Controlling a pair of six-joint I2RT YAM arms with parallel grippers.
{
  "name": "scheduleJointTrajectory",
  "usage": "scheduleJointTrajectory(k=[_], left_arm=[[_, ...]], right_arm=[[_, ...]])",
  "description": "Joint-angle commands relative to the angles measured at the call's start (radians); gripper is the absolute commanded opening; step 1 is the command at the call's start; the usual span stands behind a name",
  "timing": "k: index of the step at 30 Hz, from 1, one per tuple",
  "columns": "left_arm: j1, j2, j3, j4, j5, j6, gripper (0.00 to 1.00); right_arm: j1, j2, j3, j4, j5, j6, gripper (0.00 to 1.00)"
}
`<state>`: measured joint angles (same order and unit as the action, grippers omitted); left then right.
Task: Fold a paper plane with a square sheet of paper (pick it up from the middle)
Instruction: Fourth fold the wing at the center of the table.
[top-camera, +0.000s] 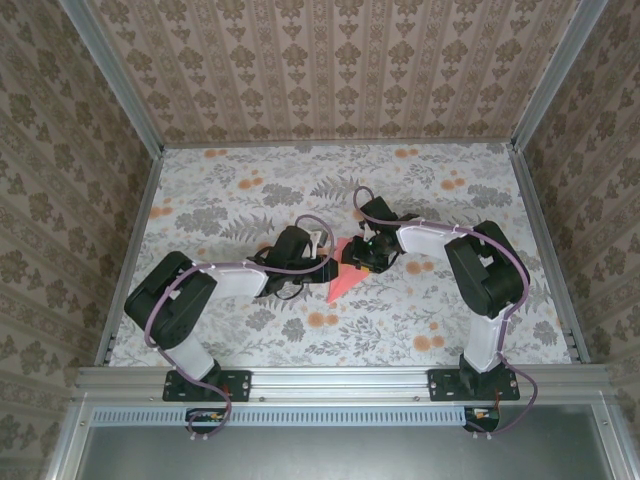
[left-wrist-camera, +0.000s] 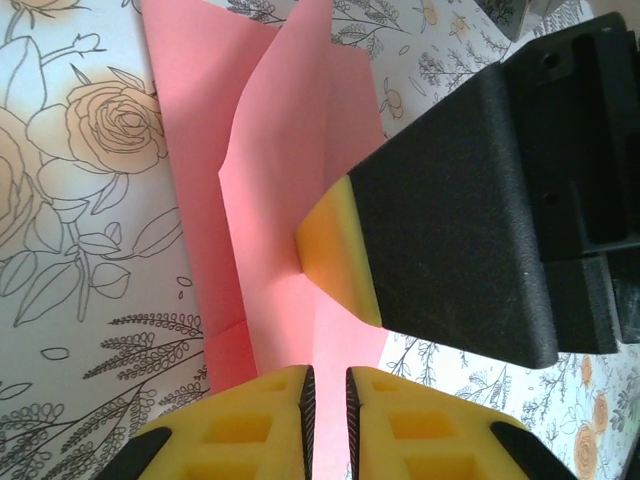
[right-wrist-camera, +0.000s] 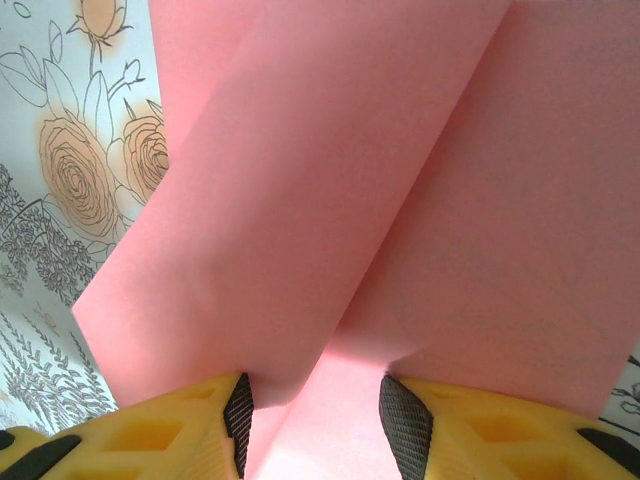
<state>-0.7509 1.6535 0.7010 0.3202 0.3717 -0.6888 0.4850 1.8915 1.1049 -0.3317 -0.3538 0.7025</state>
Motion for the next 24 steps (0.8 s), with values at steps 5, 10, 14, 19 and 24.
scheduleJointTrajectory(k=[5, 10, 14, 19, 24], left_arm=[[0.003, 0.02, 0.026, 0.042, 0.055, -0.024, 0.19], [0.002, 0.051, 0.03, 0.03, 0.045, -0.02, 0.15], [0.003, 0.065, 0.032, 0.024, 0.035, -0.014, 0.11], [0.004, 0.074, 0.032, 0.021, 0.025, -0.007, 0.08], [0.005, 0.078, 0.032, 0.02, 0.021, -0.003, 0.08]], right_arm=[[0.0, 0.124, -0.063, -0.114, 0.164, 0.001, 0.47], [0.0, 0.111, -0.073, -0.102, 0.152, 0.0, 0.48], [0.0, 0.093, -0.08, -0.097, 0.146, -0.002, 0.49], [0.0, 0.07, -0.095, -0.075, 0.129, 0.002, 0.52], [0.0, 0.059, -0.104, -0.074, 0.141, 0.015, 0.56]])
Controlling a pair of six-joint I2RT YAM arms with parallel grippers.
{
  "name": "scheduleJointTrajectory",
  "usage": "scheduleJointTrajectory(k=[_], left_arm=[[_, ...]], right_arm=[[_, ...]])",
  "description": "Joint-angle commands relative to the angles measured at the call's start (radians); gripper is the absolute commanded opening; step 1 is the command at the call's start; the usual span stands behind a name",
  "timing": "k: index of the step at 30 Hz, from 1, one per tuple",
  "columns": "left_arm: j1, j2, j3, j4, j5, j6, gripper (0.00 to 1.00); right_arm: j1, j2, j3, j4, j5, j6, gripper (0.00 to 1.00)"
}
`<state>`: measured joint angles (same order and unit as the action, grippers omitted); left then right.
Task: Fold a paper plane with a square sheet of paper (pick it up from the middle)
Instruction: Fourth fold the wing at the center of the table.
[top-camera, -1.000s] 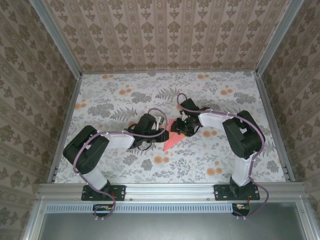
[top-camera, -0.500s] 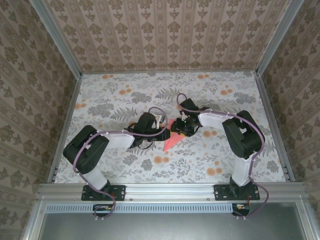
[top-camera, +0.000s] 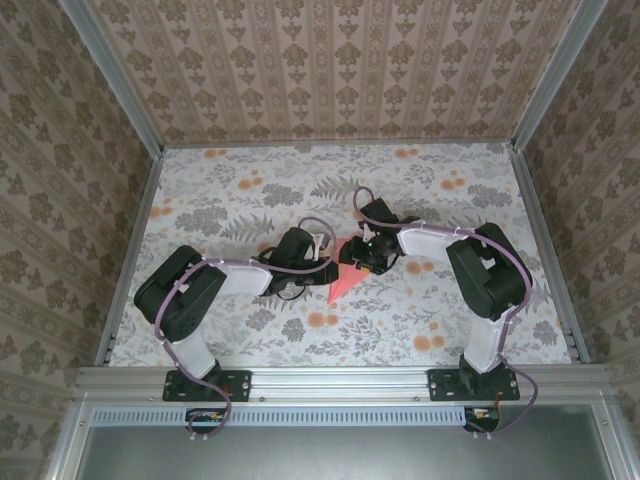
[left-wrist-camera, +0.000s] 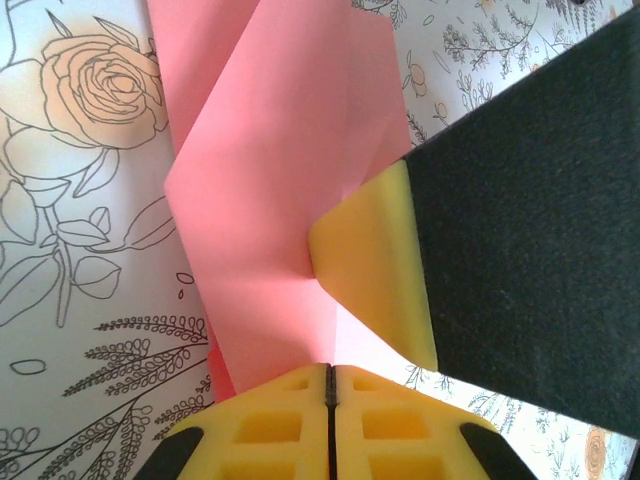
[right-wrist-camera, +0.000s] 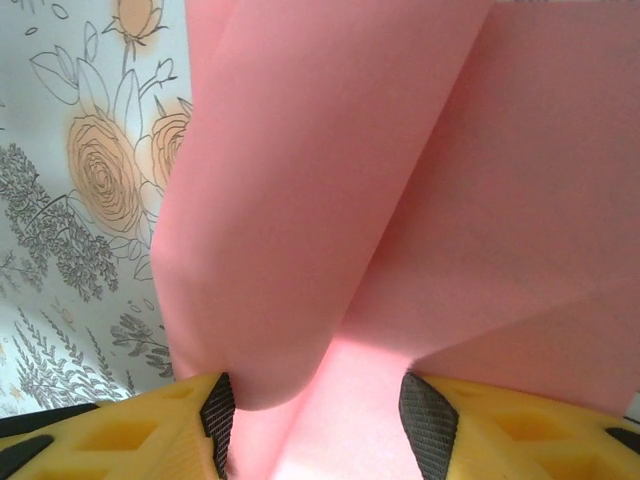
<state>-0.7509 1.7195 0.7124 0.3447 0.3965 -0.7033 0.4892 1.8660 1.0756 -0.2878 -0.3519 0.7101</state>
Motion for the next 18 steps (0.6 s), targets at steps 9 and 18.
scheduleJointTrajectory(k=[9, 18], left_arm=[[0.007, 0.018, 0.022, -0.003, -0.01, 0.017, 0.08], [0.01, 0.029, 0.025, -0.017, -0.024, 0.013, 0.06]], right_arm=[[-0.004, 0.126, -0.058, -0.211, 0.238, 0.048, 0.51], [-0.001, 0.156, -0.053, -0.22, 0.248, 0.058, 0.48]])
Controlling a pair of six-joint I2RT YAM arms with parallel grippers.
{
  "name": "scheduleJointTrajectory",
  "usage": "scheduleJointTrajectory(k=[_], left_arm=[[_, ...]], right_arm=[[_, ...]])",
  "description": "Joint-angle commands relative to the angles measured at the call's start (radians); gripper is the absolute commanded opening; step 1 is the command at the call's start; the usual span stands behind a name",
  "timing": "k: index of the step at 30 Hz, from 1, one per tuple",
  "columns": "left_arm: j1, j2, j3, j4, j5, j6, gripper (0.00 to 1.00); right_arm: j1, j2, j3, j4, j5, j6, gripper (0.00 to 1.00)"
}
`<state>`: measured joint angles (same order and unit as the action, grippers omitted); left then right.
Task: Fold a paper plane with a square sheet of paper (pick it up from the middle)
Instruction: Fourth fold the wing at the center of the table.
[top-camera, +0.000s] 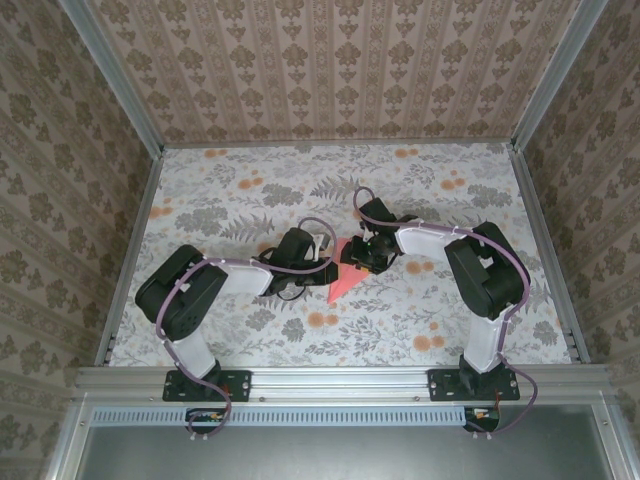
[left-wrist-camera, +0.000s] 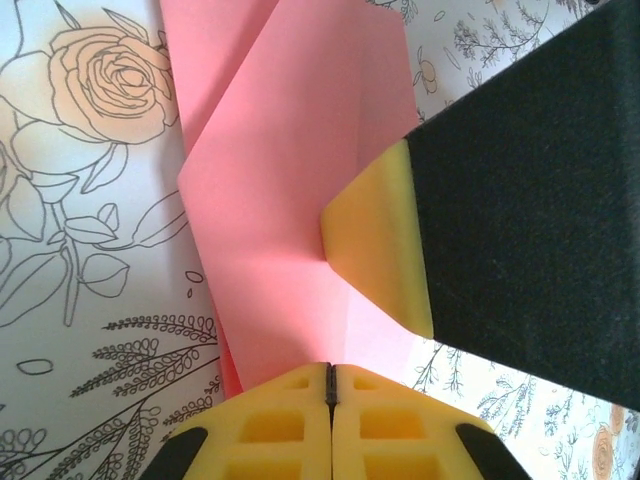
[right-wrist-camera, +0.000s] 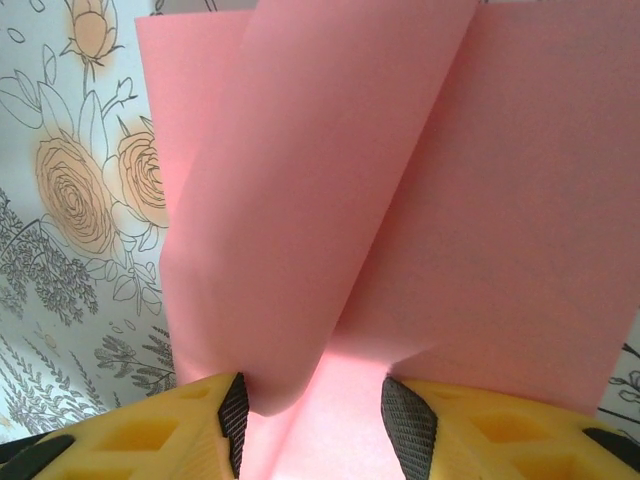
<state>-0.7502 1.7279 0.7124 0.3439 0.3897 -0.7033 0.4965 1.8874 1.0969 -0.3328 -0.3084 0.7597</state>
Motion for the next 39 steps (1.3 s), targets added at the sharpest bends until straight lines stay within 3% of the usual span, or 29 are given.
scheduleJointTrajectory(k=[1, 39], left_arm=[[0.009, 0.021, 0.025, -0.021, -0.024, 0.012, 0.06], [0.013, 0.057, 0.042, -0.101, -0.02, 0.027, 0.01]], right_arm=[[-0.007, 0.139, -0.07, -0.175, 0.199, 0.004, 0.46], [0.014, 0.215, -0.04, -0.195, 0.204, 0.003, 0.43]])
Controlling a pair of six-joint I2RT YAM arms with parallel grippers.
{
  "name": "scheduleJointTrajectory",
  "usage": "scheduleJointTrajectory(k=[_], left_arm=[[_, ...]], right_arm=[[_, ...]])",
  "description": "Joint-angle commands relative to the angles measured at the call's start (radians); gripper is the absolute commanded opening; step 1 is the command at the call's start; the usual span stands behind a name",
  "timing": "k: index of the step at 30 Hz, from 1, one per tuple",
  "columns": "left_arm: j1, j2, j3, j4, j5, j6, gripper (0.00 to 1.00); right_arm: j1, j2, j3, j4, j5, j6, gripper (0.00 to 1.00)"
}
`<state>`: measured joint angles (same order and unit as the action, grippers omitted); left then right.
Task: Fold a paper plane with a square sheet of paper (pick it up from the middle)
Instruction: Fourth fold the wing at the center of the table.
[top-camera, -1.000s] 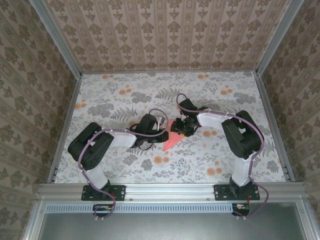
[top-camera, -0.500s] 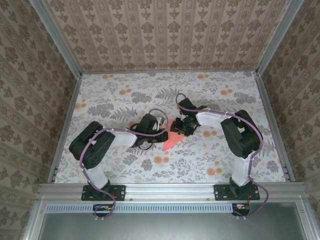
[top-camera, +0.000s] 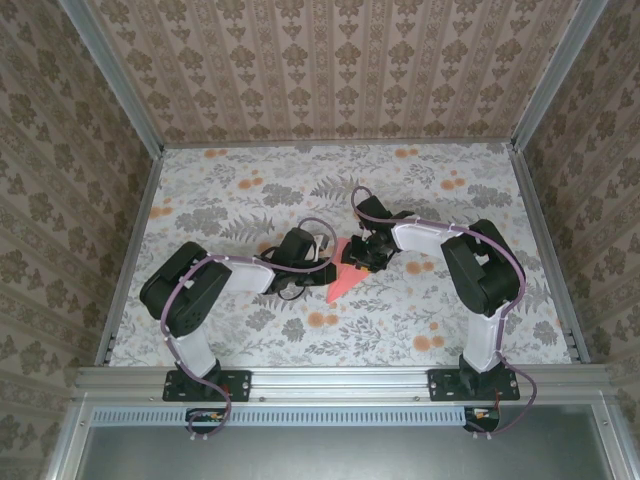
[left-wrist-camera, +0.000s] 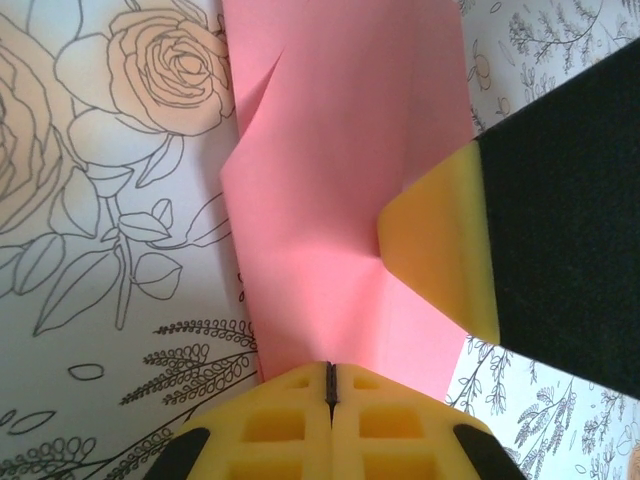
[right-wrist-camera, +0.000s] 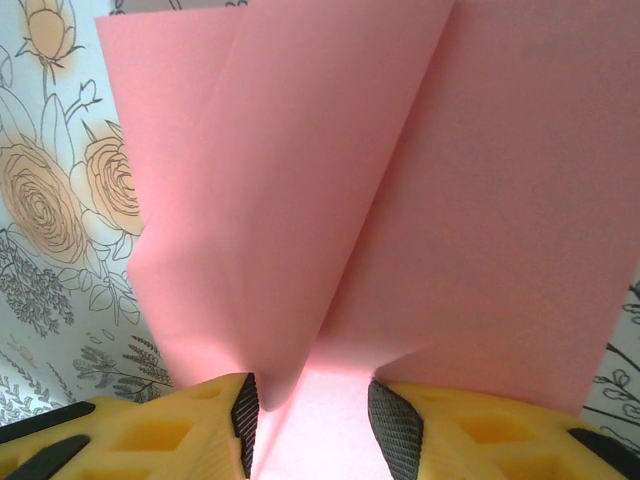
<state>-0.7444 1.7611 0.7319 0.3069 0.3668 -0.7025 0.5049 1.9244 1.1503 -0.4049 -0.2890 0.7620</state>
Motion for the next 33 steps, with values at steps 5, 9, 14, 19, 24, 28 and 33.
scheduleJointTrajectory(k=[5, 9, 14, 19, 24, 28, 33], left_arm=[[0.007, 0.029, 0.022, -0.09, 0.01, 0.044, 0.0], [0.006, 0.028, 0.014, -0.113, 0.006, 0.052, 0.0], [0.005, 0.028, 0.008, -0.135, 0.009, 0.068, 0.0], [0.005, 0.037, 0.007, -0.139, 0.022, 0.085, 0.0], [0.005, 0.037, 0.01, -0.141, 0.029, 0.103, 0.0], [0.006, 0.03, 0.01, -0.143, 0.029, 0.124, 0.0], [0.005, 0.022, 0.013, -0.147, 0.035, 0.145, 0.0]], right_arm=[[0.006, 0.141, -0.093, -0.119, 0.171, 0.008, 0.42], [0.004, 0.067, -0.065, -0.127, 0.136, -0.007, 0.43], [-0.004, -0.045, -0.016, -0.14, 0.09, -0.02, 0.43], [-0.015, -0.157, -0.026, -0.096, 0.033, -0.026, 0.43], [-0.026, -0.189, -0.087, 0.044, -0.061, -0.031, 0.34], [-0.031, -0.146, -0.089, 0.14, -0.15, -0.032, 0.25], [-0.031, -0.091, -0.065, 0.175, -0.169, -0.035, 0.22]])
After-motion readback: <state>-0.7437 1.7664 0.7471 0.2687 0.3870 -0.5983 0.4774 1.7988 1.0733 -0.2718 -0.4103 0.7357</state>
